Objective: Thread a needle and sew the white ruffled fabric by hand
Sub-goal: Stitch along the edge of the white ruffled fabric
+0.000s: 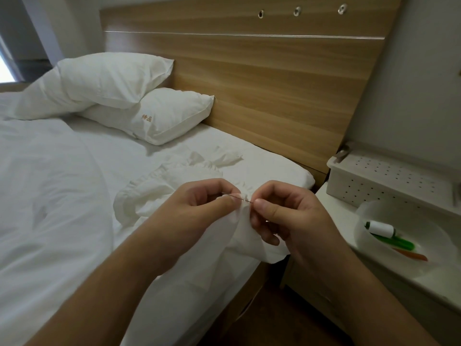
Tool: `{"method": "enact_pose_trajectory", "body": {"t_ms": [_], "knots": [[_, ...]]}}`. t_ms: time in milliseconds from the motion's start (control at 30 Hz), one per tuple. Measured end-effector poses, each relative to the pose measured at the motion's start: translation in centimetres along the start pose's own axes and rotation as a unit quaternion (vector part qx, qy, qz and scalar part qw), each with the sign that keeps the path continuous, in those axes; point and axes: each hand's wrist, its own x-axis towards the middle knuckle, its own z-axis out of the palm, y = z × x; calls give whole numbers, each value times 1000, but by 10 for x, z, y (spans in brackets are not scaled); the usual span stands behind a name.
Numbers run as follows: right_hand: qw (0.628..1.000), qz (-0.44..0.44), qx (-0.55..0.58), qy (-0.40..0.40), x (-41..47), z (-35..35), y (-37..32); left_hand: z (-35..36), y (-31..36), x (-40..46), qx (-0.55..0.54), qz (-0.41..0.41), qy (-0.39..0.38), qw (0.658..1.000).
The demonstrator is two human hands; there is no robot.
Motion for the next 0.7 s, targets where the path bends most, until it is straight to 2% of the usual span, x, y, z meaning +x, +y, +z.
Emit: {"method": "enact_pose_trajectory", "body": {"t_ms": [333,433,567,633,700], "knots": [[998,-11,-40,40,-3,10,0,4,1,1,20,-2,-10,1000],[988,-36,-144,36,-3,7,-7,4,2,1,35,-9,11,999],[927,-108,-348,91,-4,4,-11,7,5,2,36,-23,38,998],[911,-149,-373,88,-3,7,-13,8,4,3,44,-26,43,998],[916,-168,-359,61,-3,12,-13,8,4,3,38,-25,42,998]]}}
